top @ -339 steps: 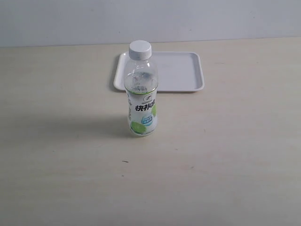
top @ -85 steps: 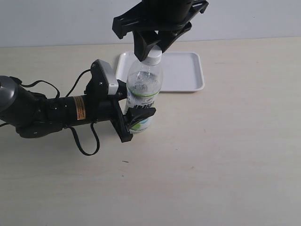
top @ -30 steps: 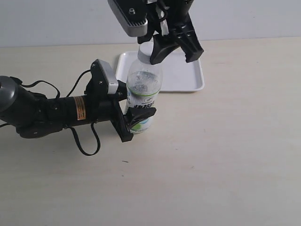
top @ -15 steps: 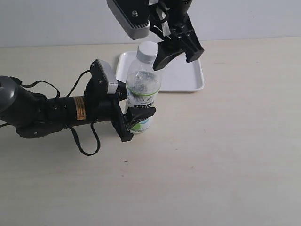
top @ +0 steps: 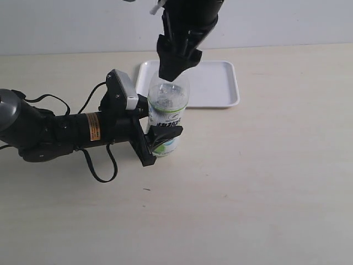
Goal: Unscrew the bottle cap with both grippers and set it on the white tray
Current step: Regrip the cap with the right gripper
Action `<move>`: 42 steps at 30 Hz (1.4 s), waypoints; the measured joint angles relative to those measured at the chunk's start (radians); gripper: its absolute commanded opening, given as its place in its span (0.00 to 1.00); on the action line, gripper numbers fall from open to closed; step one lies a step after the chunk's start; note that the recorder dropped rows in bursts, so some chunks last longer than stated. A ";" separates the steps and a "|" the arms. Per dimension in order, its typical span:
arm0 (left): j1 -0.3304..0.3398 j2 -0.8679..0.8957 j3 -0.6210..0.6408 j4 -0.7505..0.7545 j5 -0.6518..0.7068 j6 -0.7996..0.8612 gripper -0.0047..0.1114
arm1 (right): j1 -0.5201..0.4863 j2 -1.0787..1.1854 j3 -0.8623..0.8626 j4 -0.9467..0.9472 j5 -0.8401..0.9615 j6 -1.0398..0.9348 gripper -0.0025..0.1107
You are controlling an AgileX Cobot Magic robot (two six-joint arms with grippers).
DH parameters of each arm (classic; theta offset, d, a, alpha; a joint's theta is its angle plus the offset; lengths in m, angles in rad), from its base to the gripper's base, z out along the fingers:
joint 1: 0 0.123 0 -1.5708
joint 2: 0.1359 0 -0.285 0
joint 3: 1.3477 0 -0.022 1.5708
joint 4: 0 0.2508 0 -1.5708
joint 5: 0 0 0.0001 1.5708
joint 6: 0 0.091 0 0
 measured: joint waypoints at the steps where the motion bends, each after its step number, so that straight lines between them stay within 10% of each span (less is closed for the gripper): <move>1: 0.000 0.000 0.000 0.000 0.000 0.000 0.04 | 0.000 0.000 0.000 0.000 -0.005 0.052 0.66; 15: 0.000 0.000 0.000 0.000 0.000 0.000 0.04 | 0.000 0.000 0.000 -0.027 -0.038 0.592 0.66; 42: 0.000 0.000 0.000 0.000 0.000 -0.002 0.04 | 0.000 0.000 0.000 -0.050 0.003 0.635 0.50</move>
